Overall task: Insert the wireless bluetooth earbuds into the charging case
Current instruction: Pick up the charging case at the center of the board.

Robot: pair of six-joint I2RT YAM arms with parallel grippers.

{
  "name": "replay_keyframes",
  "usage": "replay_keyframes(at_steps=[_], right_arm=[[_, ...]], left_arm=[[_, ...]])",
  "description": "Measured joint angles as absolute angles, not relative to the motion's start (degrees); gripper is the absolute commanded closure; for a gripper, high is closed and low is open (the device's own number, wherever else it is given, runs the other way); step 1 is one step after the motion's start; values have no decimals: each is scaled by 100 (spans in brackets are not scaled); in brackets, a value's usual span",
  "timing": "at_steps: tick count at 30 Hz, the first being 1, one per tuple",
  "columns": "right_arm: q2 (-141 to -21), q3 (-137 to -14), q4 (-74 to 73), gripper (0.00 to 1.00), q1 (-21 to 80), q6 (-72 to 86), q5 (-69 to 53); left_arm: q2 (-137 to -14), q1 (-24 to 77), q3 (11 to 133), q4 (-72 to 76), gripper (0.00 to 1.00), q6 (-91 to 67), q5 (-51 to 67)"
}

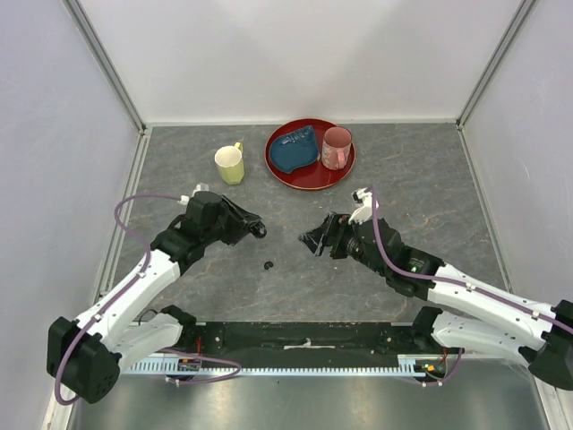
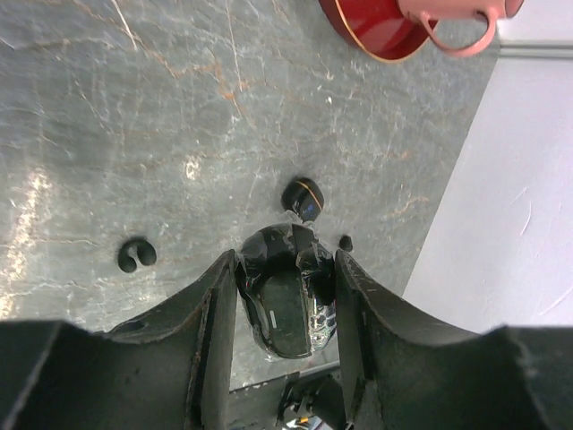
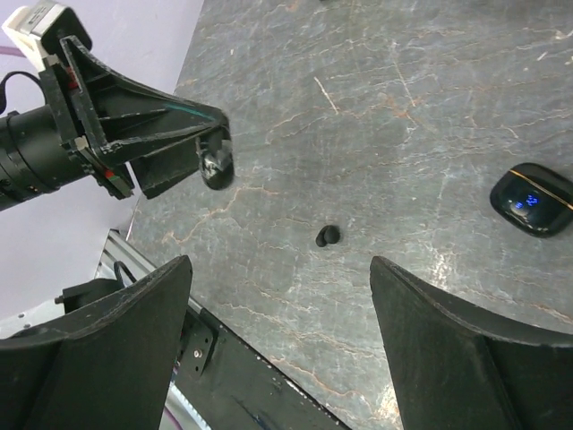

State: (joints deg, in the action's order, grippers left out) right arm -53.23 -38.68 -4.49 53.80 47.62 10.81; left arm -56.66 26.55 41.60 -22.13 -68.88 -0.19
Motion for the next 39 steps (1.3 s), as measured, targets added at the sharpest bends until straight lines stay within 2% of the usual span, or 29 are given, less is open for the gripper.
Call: replay_keyframes(at_steps=[14, 34, 39], right_arm=[[-6267, -3868, 696, 18, 6652, 4313, 2495], [-7555, -4115, 1981, 21, 6692, 3863, 2882], [-7749, -4320, 2095, 29, 6692, 3787, 2884]], left_arm=[[-5695, 3208, 4324, -2206, 98, -7179, -134], [-5710, 3358, 4431, -2209, 98, -7225, -95], [-5745, 3385, 4431, -2209, 98, -7225, -91]])
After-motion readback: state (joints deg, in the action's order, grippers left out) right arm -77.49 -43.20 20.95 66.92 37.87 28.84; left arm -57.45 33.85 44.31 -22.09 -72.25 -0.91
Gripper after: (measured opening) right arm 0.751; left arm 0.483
